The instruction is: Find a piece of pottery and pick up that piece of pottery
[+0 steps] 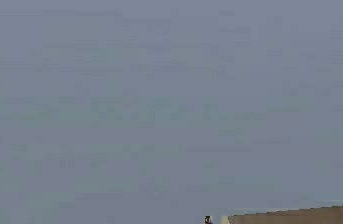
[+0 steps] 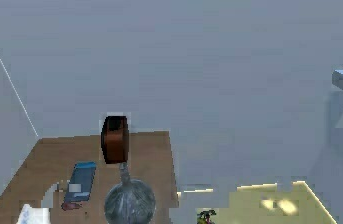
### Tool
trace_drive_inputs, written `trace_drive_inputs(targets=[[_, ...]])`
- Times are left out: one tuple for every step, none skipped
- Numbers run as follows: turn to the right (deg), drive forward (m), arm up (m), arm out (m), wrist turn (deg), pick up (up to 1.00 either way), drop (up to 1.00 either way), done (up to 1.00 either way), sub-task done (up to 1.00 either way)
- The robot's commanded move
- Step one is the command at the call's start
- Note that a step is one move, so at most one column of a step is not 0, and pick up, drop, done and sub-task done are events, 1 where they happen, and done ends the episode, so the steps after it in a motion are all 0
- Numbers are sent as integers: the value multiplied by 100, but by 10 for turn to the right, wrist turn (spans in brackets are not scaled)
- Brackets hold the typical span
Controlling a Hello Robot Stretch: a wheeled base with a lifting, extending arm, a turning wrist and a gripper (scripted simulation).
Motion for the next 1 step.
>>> trace_drive_inputs(targets=[[-450,0,0,0,0,0,0,0,0]])
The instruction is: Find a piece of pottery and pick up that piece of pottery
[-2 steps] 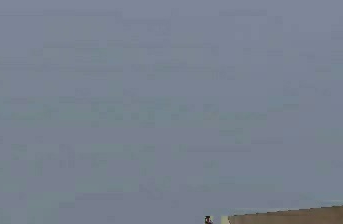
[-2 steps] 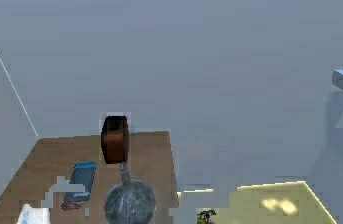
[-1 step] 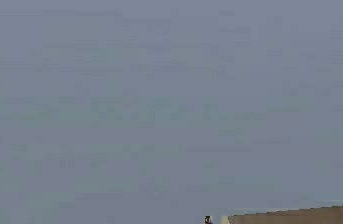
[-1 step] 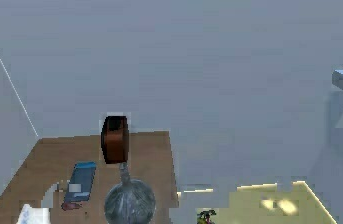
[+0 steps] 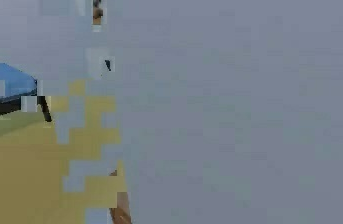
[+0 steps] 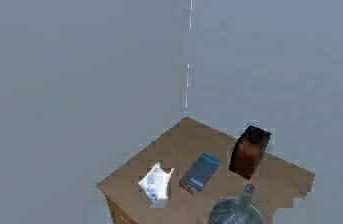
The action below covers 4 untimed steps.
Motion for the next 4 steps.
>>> trace_drive_inputs(targets=[[-450,0,0,0,0,0,0,0,0],[-210,0,0,0,0,0,0,0,0],[0,10,0,0,0,0,0,0,0],[450,0,0,0,0,0,0,0,0]])
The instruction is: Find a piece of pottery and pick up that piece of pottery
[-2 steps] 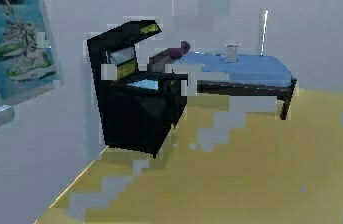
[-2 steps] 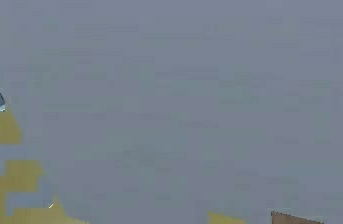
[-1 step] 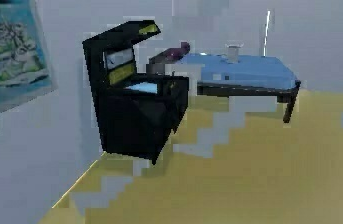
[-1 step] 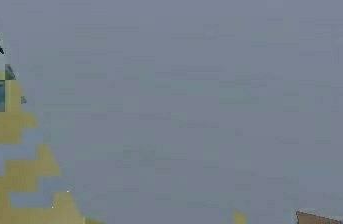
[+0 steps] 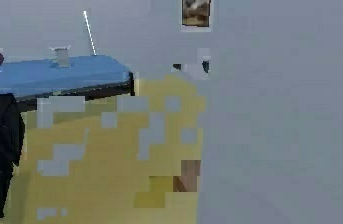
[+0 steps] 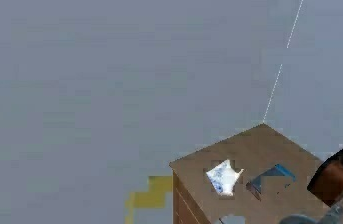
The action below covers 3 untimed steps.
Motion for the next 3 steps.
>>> trace_drive_inputs(targets=[[390,0,0,0,0,0,0,0,0],[0,20,0,0,0,0,0,0,0],[0,0,50,0,0,0,0,0,0]])
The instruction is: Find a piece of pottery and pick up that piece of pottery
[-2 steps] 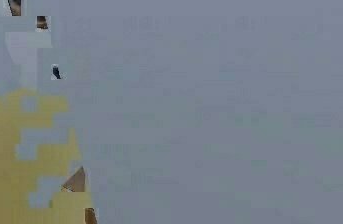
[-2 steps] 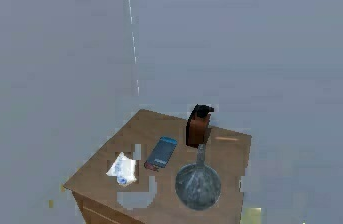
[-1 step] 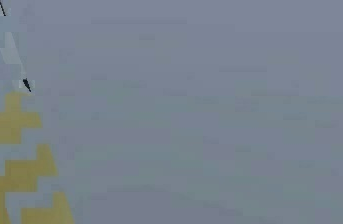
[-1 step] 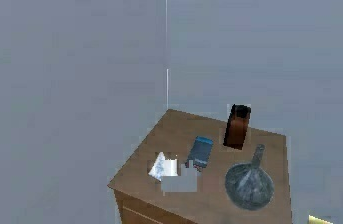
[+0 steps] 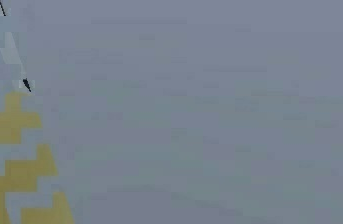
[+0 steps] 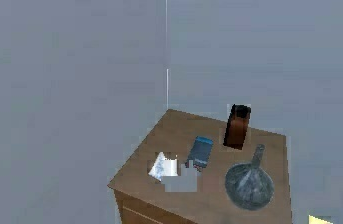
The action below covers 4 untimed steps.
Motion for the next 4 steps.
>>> trace_drive_inputs(targets=[[0,0,26,0,0,0,0,0,0],[0,0,0,26,0,0,0,0,0],[0,0,0,0,450,0,0,0,0],[0,0,0,0,450,0,0,0,0]])
